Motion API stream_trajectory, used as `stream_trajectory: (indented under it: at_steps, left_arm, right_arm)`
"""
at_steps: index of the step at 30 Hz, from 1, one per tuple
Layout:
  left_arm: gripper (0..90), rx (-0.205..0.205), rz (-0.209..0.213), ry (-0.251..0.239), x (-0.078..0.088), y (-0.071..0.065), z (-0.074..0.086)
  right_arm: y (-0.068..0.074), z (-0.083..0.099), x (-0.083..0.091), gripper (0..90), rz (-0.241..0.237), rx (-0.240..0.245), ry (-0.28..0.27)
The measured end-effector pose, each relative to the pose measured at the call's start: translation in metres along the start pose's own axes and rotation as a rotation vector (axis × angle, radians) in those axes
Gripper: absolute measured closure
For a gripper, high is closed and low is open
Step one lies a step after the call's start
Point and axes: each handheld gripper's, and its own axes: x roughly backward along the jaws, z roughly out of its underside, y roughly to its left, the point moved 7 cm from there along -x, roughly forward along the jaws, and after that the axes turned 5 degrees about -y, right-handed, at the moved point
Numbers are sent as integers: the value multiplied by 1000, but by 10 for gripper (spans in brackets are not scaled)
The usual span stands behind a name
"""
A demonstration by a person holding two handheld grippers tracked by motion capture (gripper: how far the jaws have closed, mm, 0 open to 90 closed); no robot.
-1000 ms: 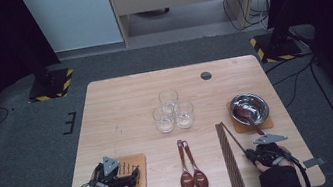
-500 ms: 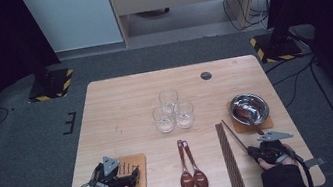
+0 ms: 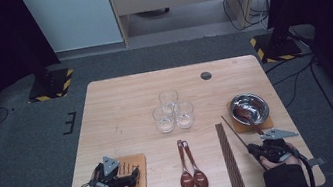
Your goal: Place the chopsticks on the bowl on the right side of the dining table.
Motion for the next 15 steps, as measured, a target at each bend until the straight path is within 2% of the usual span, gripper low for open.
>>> stream_trajectory:
  at_steps: [15]
  left_arm:
    - [41,0,0,0,0,0,0]
  right_arm:
    - [3,-16,15,852,-22,-7,-61]
